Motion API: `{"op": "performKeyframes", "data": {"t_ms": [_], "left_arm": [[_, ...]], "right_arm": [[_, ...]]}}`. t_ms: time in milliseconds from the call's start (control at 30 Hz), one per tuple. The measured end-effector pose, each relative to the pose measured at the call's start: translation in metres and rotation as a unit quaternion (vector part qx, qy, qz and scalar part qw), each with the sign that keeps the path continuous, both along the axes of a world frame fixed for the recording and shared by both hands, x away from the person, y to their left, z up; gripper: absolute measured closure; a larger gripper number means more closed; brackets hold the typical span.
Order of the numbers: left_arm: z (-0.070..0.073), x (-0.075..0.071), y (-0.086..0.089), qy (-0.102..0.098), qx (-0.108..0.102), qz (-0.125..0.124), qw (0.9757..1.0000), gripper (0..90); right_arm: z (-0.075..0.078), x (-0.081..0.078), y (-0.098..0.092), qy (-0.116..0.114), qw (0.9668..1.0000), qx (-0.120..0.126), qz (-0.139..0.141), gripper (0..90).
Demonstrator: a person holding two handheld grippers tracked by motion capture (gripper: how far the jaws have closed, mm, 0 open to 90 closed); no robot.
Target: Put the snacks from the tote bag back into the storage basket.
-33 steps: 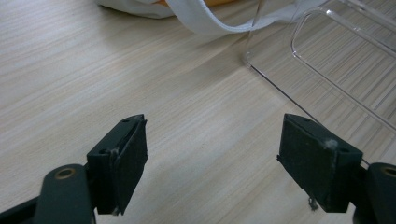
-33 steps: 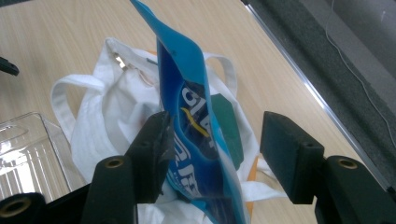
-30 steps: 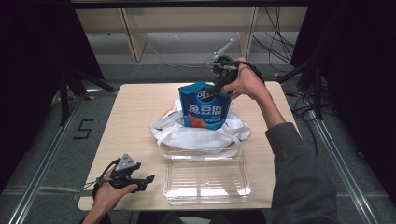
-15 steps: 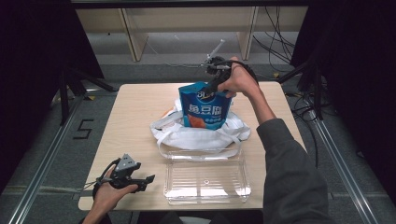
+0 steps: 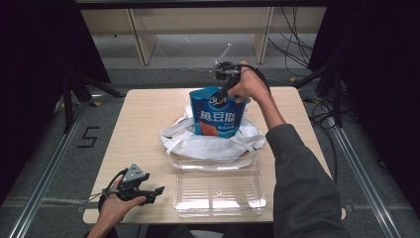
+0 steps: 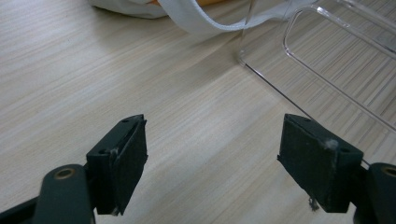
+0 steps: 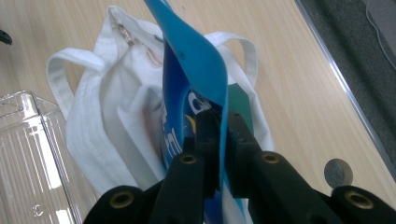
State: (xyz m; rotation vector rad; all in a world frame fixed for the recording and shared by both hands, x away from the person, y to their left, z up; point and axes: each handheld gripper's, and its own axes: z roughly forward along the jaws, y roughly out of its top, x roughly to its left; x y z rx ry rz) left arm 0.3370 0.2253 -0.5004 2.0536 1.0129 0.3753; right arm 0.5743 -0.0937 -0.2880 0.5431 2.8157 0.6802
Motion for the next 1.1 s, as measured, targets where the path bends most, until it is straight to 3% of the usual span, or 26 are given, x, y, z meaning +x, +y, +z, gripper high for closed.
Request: {"op": "performKeyframes", "data": {"t_ms": [267,400,567,667,700,767,900,967,1100], "left_arm": [[0.001,0.001,0.002,0.005,0.018,-0.009,0.9998,22.8],[0.0,0.0,0.0,0.007,0.007,0.001,1.0,22.8],[0.001,0.0,0.001,0.002,0.014,-0.004,0.9999,22.8],[0.0,-0.001,0.0,0.007,0.005,0.002,1.0,22.8],[0.0,0.0,0.0,-0.001,0.007,0.0,1.0,22.8],[0.001,0.0,0.001,0.004,0.019,-0.001,0.9998,22.8],[0.001,-0.001,0.0,0.0,0.008,0.002,1.0,22.8],[0.002,-0.001,0.001,0.008,0.006,0.001,1.0,22.8],[0.001,0.0,0.0,-0.001,0.009,-0.005,1.0,22.8]], "right_arm": [[0.002,-0.002,0.0,-0.016,0.9992,-0.013,0.034,90.0],[0.007,-0.003,0.0,-0.014,0.9987,-0.011,0.049,90.0],[0.029,-0.01,0.002,-0.035,0.9979,-0.006,0.054,90.0],[0.047,-0.016,0.004,-0.04,0.9974,-0.003,0.06,90.0],[0.053,-0.019,0.005,-0.038,0.9971,0.0,0.066,90.0],[0.064,-0.024,0.007,-0.056,0.9963,0.002,0.066,90.0],[0.084,-0.035,0.008,-0.067,0.9949,0.008,0.074,90.0],[0.092,-0.041,0.008,-0.071,0.9947,0.008,0.074,90.0],[0.098,-0.052,0.01,-0.072,0.9944,0.002,0.077,90.0]]}}
